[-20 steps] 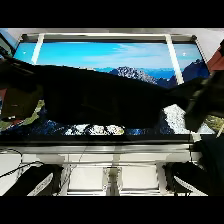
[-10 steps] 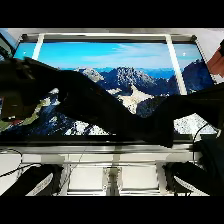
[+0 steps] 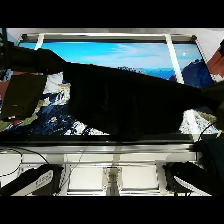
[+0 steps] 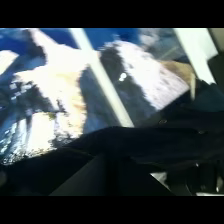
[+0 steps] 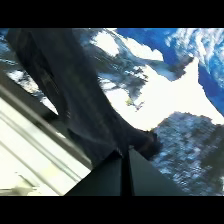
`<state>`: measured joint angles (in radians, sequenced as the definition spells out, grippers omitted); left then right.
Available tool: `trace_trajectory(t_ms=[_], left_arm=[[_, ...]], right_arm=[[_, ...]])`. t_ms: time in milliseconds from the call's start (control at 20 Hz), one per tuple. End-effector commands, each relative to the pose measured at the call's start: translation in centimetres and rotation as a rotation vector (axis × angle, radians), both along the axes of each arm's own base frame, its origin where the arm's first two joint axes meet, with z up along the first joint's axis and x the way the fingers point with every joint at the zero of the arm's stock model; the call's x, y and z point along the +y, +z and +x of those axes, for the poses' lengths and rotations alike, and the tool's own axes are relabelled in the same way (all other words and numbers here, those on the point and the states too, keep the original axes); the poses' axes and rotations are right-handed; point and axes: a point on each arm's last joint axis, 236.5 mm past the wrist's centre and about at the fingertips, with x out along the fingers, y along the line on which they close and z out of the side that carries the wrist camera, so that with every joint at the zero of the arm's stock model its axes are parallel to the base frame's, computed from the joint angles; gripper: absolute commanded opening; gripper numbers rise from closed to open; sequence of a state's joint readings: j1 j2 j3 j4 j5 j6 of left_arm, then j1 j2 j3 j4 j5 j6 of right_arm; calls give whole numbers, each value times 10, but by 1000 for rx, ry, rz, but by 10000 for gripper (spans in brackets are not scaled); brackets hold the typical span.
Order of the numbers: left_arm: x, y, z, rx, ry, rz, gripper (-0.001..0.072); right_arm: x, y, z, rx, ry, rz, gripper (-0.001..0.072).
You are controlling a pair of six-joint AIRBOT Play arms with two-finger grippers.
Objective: Fold the clothes and pants, and hang the long-sleeved shirts on hangers.
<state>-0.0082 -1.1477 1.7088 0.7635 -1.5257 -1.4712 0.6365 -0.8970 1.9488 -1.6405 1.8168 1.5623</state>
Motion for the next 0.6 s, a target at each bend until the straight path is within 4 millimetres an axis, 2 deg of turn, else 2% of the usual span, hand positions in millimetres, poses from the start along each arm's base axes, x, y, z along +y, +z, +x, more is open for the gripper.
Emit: trace_trajectory(t_ms=[0, 100, 200, 400, 500, 550], left_arm=[[56, -51, 56, 60, 157, 128, 36], [71, -76, 73, 62, 162, 206, 36], [80, -88, 91, 35, 174, 248, 36], [78, -88, 126, -143, 142, 316, 36], [85, -103, 147, -188, 159, 415, 36], [86, -117, 157, -189, 159, 465, 36]], right_arm=[[-4, -20, 40, 12, -62, -133, 8], [13, -34, 85, -3, -59, -180, 8], [17, -53, 136, -10, -96, -214, 8], [-17, -85, 228, -37, -233, -229, 8], [-29, -98, 260, -52, -270, -210, 8], [-30, -107, 272, -49, -275, -201, 8]])
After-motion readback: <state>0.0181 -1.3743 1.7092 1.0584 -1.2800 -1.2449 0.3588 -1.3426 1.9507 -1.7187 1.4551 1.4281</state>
